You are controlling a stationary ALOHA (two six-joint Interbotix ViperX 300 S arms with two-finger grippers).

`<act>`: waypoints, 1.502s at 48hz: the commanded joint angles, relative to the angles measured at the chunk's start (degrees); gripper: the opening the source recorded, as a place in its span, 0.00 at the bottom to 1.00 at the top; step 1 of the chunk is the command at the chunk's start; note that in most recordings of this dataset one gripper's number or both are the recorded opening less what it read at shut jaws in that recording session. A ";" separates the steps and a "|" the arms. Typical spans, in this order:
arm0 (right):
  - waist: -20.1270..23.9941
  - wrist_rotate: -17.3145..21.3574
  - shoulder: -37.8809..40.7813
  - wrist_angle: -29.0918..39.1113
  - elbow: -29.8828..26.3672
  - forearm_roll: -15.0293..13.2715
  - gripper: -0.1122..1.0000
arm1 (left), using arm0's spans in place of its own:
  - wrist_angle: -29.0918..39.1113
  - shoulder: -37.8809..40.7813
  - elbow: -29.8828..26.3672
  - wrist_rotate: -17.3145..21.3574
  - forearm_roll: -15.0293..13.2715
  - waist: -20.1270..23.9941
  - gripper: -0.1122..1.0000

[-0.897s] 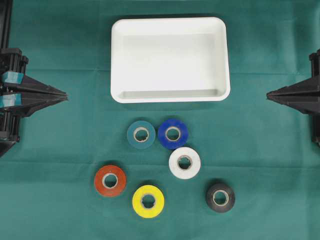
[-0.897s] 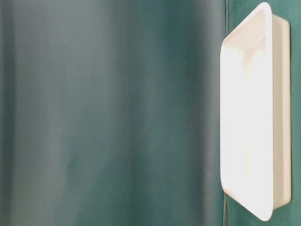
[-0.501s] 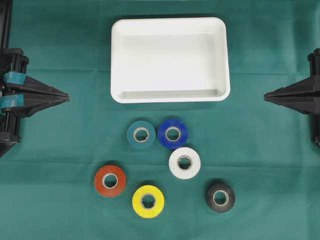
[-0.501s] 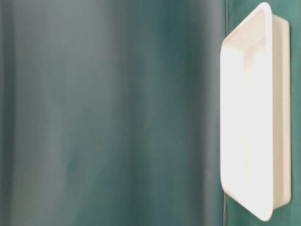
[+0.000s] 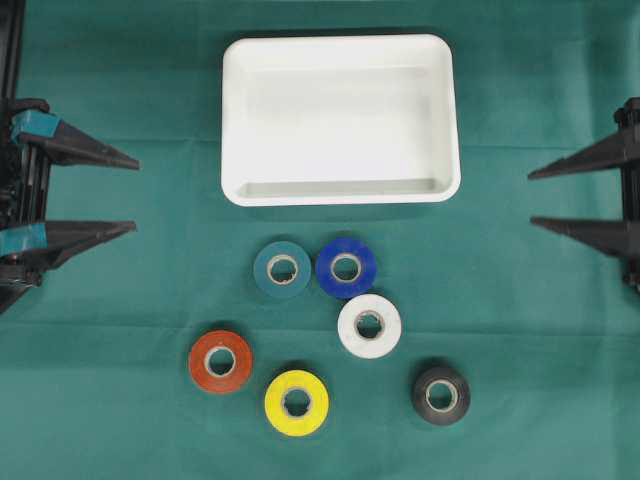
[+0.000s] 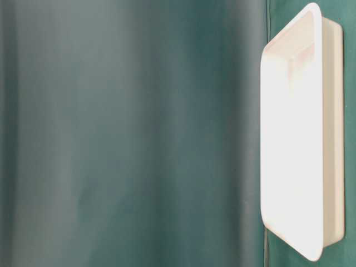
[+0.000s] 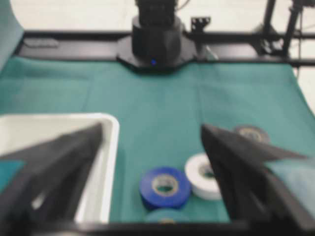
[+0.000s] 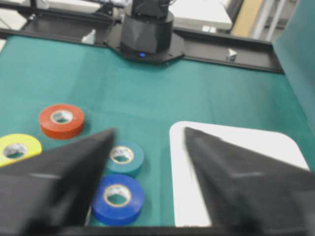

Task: Pick up the tape from a random location and place it into the white case.

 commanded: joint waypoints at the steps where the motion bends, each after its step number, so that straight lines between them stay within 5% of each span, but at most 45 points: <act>1: -0.09 0.09 0.35 0.00 -1.85 0.09 0.80 | -0.35 0.35 -1.41 0.18 0.00 -0.09 0.96; 5: -0.18 0.09 0.35 0.00 -2.11 0.09 0.92 | -0.26 0.35 -1.41 0.18 0.00 -0.09 1.00; 21: -0.53 0.00 0.35 0.79 -2.02 0.09 0.91 | -0.26 0.35 -1.41 -0.26 0.00 -0.79 1.00; 47: -0.53 0.00 0.53 0.70 -2.11 0.09 0.91 | -0.26 0.44 -1.58 -0.26 -0.09 -14.41 1.00; 72: -0.53 0.00 0.97 0.53 -2.20 0.09 0.91 | -0.79 5.19 -3.43 -0.26 0.00 -15.21 1.00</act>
